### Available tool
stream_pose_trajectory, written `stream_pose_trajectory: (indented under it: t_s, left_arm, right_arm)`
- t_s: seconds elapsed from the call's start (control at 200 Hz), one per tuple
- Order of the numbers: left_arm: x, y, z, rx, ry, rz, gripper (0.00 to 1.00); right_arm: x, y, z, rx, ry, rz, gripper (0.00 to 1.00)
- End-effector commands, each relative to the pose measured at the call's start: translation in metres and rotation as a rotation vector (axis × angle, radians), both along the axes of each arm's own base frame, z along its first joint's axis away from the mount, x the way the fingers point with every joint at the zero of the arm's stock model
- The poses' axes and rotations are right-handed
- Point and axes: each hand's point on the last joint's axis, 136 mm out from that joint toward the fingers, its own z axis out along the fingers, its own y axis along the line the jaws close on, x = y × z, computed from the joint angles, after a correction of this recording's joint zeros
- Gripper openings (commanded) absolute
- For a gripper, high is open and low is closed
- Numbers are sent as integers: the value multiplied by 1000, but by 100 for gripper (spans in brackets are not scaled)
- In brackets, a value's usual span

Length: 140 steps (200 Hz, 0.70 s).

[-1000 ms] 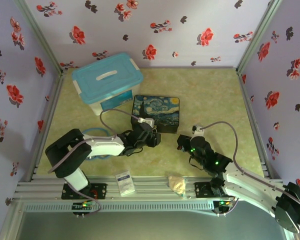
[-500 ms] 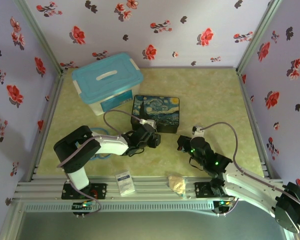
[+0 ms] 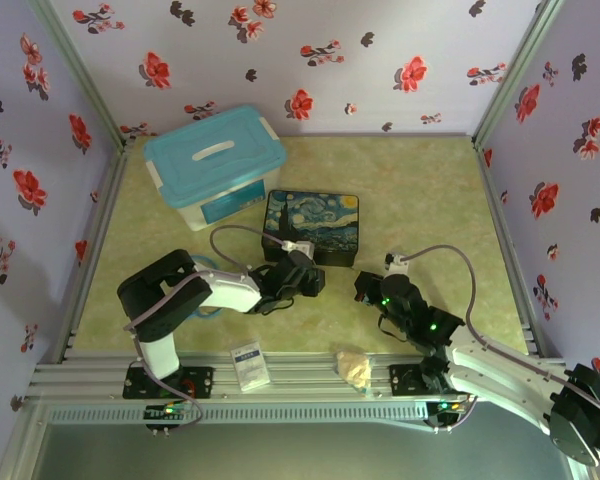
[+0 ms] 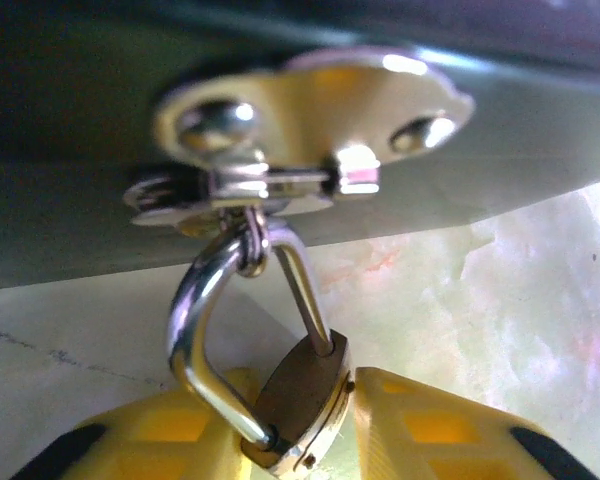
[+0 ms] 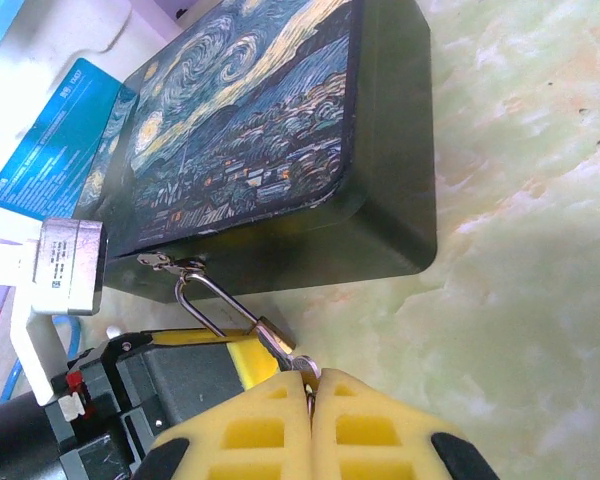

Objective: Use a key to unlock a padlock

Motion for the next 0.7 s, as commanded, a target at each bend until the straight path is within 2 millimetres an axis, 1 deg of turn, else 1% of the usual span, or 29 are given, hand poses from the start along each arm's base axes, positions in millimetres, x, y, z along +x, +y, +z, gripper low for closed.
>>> stream_pose_trajectory:
  t_s: [0.0,0.145,0.2,0.26,0.305,0.38,0.445,0.525,0.62,0.695]
  left_arm:
    - [-3,7,-14,21,16,28,28]
    - [-1,8,-10,16,1,41,27]
    - [-1,7,-6,-1,-1,46,25]
    - [-1,6,0,-27,-3,54,20]
    - [-1,6,5,-51,2,65,19]
    - [-2,3,17,-109,8,73,19]
    - [-2,0,28,-173,12,86,15]
    - [-3,-3,38,-246,28,98,12]
    - [-5,-8,47,-324,52,105,11]
    - [-5,-11,53,-388,71,121,7]
  right_arm:
    - [-1,-5,-7,-5,20,-21,0]
    - [-1,-5,-9,-4,22,-21,0]
    - [-1,-5,-9,0,22,-22,0]
    - [-1,-5,-11,9,25,-23,0]
    - [-2,-3,-12,20,29,-18,0]
    - [-2,2,-14,42,41,-7,0]
    - [-2,9,-14,78,56,6,0]
    - [-1,16,-13,129,75,13,0]
    - [0,20,-19,156,119,-3,0]
    - [0,24,-26,176,153,-8,0]
